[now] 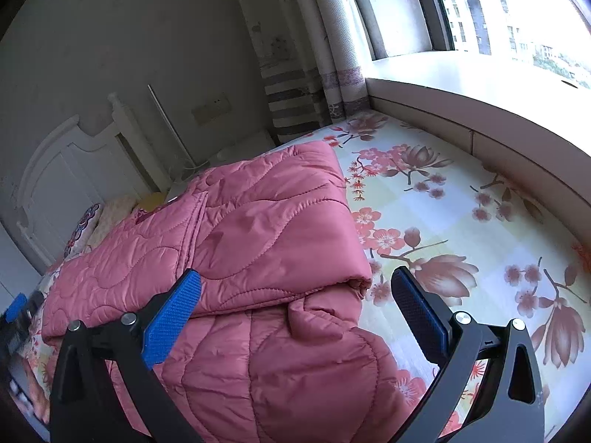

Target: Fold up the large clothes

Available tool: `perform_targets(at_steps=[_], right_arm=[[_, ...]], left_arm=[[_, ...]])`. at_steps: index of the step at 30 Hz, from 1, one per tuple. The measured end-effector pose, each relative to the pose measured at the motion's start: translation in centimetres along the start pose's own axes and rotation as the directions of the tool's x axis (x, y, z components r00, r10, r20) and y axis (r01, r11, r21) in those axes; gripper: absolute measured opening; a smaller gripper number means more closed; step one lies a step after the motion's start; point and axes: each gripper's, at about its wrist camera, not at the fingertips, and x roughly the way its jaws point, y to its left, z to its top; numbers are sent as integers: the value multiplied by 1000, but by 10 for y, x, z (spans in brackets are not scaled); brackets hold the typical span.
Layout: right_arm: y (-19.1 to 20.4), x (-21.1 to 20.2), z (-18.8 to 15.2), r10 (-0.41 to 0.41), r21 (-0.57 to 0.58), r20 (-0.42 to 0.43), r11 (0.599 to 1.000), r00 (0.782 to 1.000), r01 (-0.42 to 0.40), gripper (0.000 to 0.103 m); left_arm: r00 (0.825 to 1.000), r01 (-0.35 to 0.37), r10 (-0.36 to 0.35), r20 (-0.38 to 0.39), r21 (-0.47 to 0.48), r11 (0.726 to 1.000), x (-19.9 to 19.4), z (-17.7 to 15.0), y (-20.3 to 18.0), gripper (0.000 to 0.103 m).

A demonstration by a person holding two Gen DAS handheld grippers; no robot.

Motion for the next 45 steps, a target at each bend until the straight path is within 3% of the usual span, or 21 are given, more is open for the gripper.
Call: perform_targets(at_steps=[3,4,8,11,14,17,19,21,23,24,25,28,29,31,33,35,37,39,41,43,45], right_arm=[[0,2,0,-2,-8,-8,1000,1000,2,98],[2,2,0,-3,-16,-11,1000,1000,3,98],[11,-1,-2,-7,-64,2,998,1000,7,98],[25,-11,1,-68,-99,25,993,997,70,95],[63,-24,9,-6,-173,43,985,999,13,95],[115,-17,14,8,-332,47,943,999,8,94],[147,3,14,18,-412,6,911,1000,-14,94],[166,41,8,17,-443,-113,894,993,-66,94],[170,83,-8,-64,-458,-234,888,970,-52,94],[168,95,-17,-83,-462,-260,886,962,-49,96],[163,101,-23,-57,-448,-246,892,967,-61,97],[157,97,-20,-23,-411,-248,908,968,-83,98],[156,97,-20,-18,-410,-250,908,968,-89,98],[156,97,-20,-23,-413,-249,907,968,-84,98],[158,97,-20,-29,-418,-245,905,969,-79,98],[159,100,-22,-26,-415,-245,906,969,-81,98],[157,98,-22,-25,-414,-245,906,969,-82,98],[157,98,-22,-20,-413,-246,907,969,-86,99],[157,100,-21,-11,-414,-251,905,968,-97,99],[157,100,-22,-15,-416,-251,904,968,-94,99],[156,100,-22,-11,-410,-256,907,967,-99,99]], left_arm=[[997,-42,28,-66,-224,974,28,-12,67,97],[995,-47,21,-102,-260,965,38,-15,78,96],[950,-62,-51,-307,-350,935,87,-51,105,97],[957,-47,-74,-282,-399,916,85,-54,112,101],[947,-49,-90,-309,-415,909,92,-57,116,101],[945,-45,-101,-310,-432,901,95,-59,123,101],[944,-41,-111,-309,-446,894,96,-61,126,101],[944,-27,-133,-303,-471,882,91,-62,127,101],[944,-25,-136,-299,-477,879,92,-64,131,101],[945,-24,-136,-298,-478,878,93,-64,132,101],[947,-20,-138,-289,-484,875,92,-65,133,101],[973,-58,-50,-224,-451,891,72,-54,135,99],[987,-65,-5,-158,-433,899,57,-44,135,100],[999,-15,-7,-53,-406,914,39,-20,133,101],[999,13,-28,-35,-365,931,40,2,126,101],[997,23,-42,-63,-276,961,60,26,109,101],[990,46,-75,-116,-230,972,90,37,100,101],[967,47,-103,-234,-234,971,138,33,98,101],[929,28,-122,-349,-264,964,185,8,105,101],[937,48,-135,-322,-266,963,188,-1,108,101],[944,26,-104,-313,-244,969,184,0,104,101]])
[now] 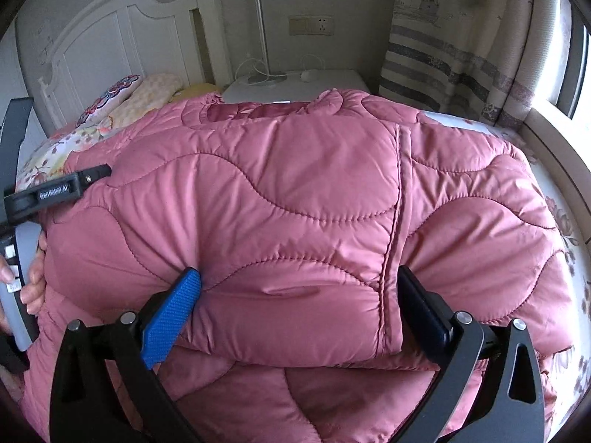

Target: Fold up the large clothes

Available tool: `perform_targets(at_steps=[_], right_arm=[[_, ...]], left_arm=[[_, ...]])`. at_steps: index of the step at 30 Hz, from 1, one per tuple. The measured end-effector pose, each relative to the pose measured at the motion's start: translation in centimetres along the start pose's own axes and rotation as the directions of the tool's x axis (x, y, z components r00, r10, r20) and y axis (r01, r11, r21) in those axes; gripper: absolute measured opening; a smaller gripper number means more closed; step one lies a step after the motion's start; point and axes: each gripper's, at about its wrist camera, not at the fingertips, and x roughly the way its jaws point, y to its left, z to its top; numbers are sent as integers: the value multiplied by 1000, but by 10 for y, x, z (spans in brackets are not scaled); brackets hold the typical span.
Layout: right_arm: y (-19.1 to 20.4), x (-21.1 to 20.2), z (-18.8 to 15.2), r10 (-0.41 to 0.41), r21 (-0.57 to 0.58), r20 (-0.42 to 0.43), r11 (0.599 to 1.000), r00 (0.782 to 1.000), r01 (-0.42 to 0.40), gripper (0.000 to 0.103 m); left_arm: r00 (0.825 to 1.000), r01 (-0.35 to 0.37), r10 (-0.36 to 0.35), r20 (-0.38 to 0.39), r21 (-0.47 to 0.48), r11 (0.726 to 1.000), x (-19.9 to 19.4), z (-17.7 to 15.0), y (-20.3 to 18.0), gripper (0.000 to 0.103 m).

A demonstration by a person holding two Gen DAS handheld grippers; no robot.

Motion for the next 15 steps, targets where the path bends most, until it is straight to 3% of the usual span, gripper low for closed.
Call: perform_targets(at_steps=[4,7,10,15], right_arm=[[1,0,0,-8,-1,1,1000,1000,8,99],[0,0,0,-3,3,0,1000,1000,3,99],[1,0,0,-8,-1,0,1000,1000,8,99],[-3,-6,1,6,8,-39,1000,999,-6,98]], left_arm=[[999,-39,38,18,17,999,-6,0,-3,101],[991,-96,98,93,-29,995,-39,-9,-7,101],[989,-37,38,143,-9,999,-81,-30,-22,101],[992,-100,95,78,61,993,-106,-80,-39,101]])
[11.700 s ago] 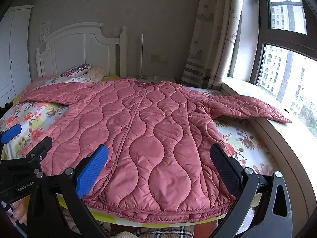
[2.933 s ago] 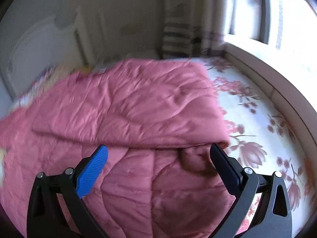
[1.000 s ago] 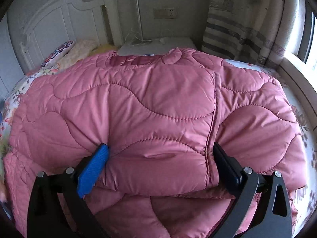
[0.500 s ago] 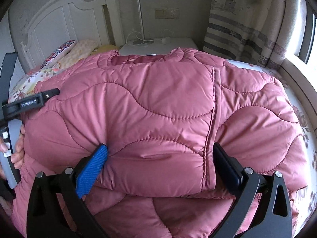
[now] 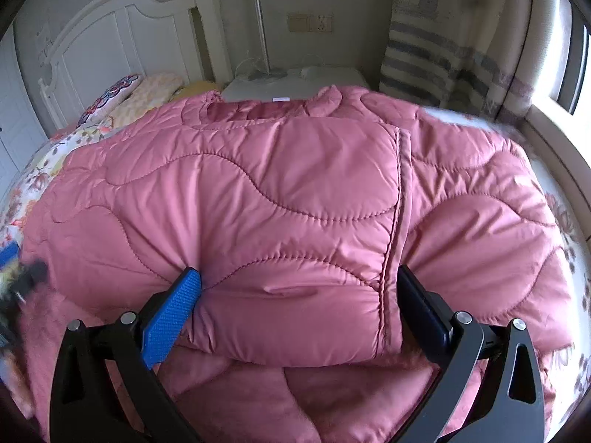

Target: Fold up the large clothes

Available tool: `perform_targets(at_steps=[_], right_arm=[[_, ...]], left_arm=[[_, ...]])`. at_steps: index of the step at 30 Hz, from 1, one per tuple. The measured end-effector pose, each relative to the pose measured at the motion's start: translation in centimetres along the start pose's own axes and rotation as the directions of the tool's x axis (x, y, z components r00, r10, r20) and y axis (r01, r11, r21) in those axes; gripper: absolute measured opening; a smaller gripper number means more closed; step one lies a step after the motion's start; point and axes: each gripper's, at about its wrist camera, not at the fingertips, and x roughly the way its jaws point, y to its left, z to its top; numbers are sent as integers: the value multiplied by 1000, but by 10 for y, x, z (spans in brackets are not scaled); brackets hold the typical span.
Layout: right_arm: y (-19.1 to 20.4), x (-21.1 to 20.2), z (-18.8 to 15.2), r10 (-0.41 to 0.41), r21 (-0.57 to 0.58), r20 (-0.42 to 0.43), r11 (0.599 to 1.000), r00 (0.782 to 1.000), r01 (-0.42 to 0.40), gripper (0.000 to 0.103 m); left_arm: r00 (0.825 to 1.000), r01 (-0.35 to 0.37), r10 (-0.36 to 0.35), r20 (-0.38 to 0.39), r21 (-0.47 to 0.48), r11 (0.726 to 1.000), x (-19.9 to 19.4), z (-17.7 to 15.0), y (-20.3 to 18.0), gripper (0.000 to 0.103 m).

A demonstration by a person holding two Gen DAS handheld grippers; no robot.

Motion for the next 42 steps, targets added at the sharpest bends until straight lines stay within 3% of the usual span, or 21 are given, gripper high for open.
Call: perform_targets(at_steps=[1,4,6,8,10,12,15,18,21,23,26,28,30,32,34,36,42], right_arm=[[-3,-15,-1,-7,21,-10,1000,1000,7,98],[-9,-62,-9,9,33,119,999,993,-13,98],[-15,-73,-15,-76,4,163,997,984,77,98],[-35,-53,-21,-200,14,85,980,976,199,98],[-59,-23,-34,-213,30,-35,976,976,214,99],[-72,-26,-38,-161,73,-16,984,987,161,99],[-61,-35,-35,-214,16,-37,977,976,215,98],[-59,-63,-32,-190,62,71,981,979,186,98],[-72,-68,-29,-287,114,96,954,953,276,98],[-92,-52,-31,-338,160,22,930,941,330,99],[-116,-45,-35,-249,241,-20,939,968,247,99],[-117,-52,-34,-247,243,-17,939,969,244,98],[-113,-69,-36,-266,254,33,935,964,249,98],[-99,-78,-42,-234,233,72,949,970,211,98],[-85,-73,-43,-217,162,53,965,975,206,98],[-74,-50,-51,-241,63,-28,968,970,243,99],[-83,-45,-49,-210,117,-35,970,977,213,99]], left_arm=[[1000,-8,8,-20,4,1000,0,-6,-1,101],[999,-20,21,-44,12,1000,-8,-27,5,101],[999,-30,30,-22,28,999,-17,-35,7,101],[998,-45,47,-31,45,998,-15,-41,7,101],[996,-57,61,-59,63,996,-6,-50,7,101],[992,-63,71,-108,76,995,4,-54,4,101],[992,-78,87,-96,94,993,2,-54,1,101],[992,-75,84,-98,90,993,1,-54,1,101],[992,-71,79,-99,86,994,0,-55,1,101],[992,-66,74,-102,82,994,1,-54,1,101],[992,-55,63,-107,73,996,3,-53,4,101],[992,-49,56,-109,66,997,4,-53,5,101],[992,-47,54,-110,63,997,4,-53,6,101],[992,-46,53,-110,63,997,4,-53,6,101],[992,-47,53,-110,63,997,4,-53,6,101],[993,-47,54,-110,63,997,4,-53,6,101],[992,-43,50,-112,60,997,5,-54,6,101]])
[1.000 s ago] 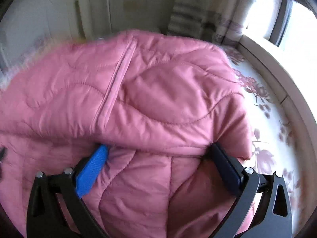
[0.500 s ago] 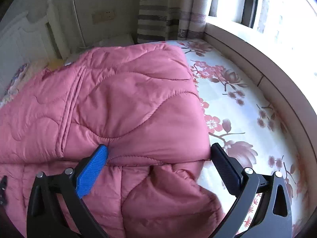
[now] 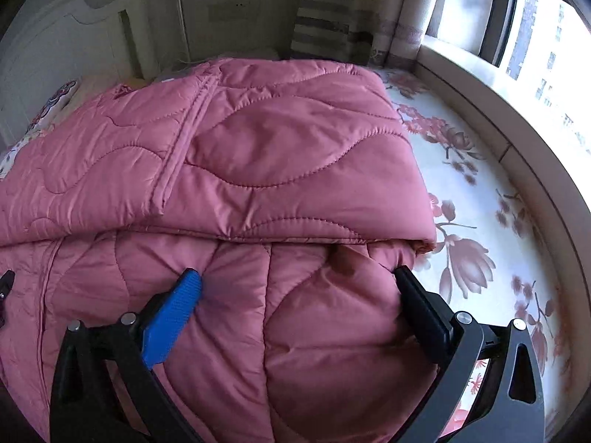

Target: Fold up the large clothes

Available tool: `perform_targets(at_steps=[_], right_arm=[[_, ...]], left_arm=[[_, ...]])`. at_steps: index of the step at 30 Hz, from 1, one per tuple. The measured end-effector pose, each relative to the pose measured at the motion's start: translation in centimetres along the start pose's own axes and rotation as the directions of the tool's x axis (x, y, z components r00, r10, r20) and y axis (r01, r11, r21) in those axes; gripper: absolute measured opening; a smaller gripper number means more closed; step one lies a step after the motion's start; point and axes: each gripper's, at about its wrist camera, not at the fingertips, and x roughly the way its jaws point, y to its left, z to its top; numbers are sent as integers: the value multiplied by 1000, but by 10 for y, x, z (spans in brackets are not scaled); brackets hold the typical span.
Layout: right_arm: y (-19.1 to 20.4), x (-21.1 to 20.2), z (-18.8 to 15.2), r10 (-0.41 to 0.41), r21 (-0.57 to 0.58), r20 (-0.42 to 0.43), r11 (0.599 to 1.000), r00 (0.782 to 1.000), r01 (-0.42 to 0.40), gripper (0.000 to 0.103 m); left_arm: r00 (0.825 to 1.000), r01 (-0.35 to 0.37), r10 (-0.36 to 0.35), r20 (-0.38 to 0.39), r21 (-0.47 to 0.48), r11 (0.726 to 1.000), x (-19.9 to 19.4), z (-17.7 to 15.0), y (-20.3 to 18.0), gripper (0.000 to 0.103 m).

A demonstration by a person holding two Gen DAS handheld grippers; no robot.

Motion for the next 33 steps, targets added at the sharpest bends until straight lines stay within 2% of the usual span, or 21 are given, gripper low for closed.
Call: perform_targets(at_steps=[4,7,8,10,11,13,14,15,17,18,20,21,22,25,27,28,29,30,31,33], right_arm=[[-1,-24,-9,4,34,72,999,997,-6,99],[9,-54,-20,55,41,119,997,991,-60,99],[17,-60,-21,72,14,131,997,989,-74,99],[43,-69,-26,90,-87,141,993,986,-78,99],[58,-69,-31,89,-146,133,987,987,-70,99],[82,-55,-40,76,-234,80,971,994,-55,98],[93,-40,-47,63,-273,23,960,998,-54,98],[91,-40,-49,90,-250,43,965,995,-76,98],[86,-36,-46,109,-225,15,969,994,-103,99],[84,-34,-45,118,-217,8,970,993,-114,99],[80,-34,-44,127,-203,7,971,992,-123,98],[78,-38,-44,107,-199,26,975,994,-99,98],[72,-42,-43,90,-191,43,978,995,-80,98],[39,-52,-44,11,-96,77,995,997,-4,98],[10,-44,-48,-23,-13,29,1000,999,23,98],[0,-38,-50,-12,16,2,1000,1000,12,99],[-10,-33,-51,16,53,-20,998,1000,-15,99],[-16,-34,-51,34,78,-14,996,999,-33,99],[-16,-34,-51,31,79,-11,996,999,-30,99],[-8,-39,-52,3,48,-5,999,1000,-3,98]], left_arm=[[1000,4,-4,-2,-2,1000,1,0,1,101],[1000,-7,7,0,-11,1000,-4,0,0,101],[1000,-9,9,15,-18,1000,-7,-1,-1,101],[995,61,-58,86,-31,998,-27,-4,-7,101],[987,103,-100,128,-15,995,-37,-5,-16,101],[981,98,-107,159,60,993,-44,-7,-39,101],[983,76,-93,159,112,991,-41,-9,-52,101],[987,58,-81,135,163,985,-32,-13,-65,101],[997,65,-74,33,217,974,-7,-20,-79,101],[994,95,-103,37,185,978,-9,-17,-73,101],[988,153,-153,-10,121,981,-1,-16,-60,101],[981,193,-192,-21,86,977,1,-15,-52,101],[980,200,-200,-12,65,978,0,-15,-47,101],[991,119,-118,62,-5,993,-17,-22,-21,101],[994,87,-82,78,-68,994,-22,-31,2,101],[997,68,-63,52,-105,992,-18,-37,15,101],[998,69,-66,23,-133,989,-14,-39,25,101],[995,97,-100,-8,-184,978,-9,-41,36,101],[993,117,-121,-5,-215,970,-7,-42,44,101],[994,105,-111,-11,-249,963,-6,-43,48,101]])
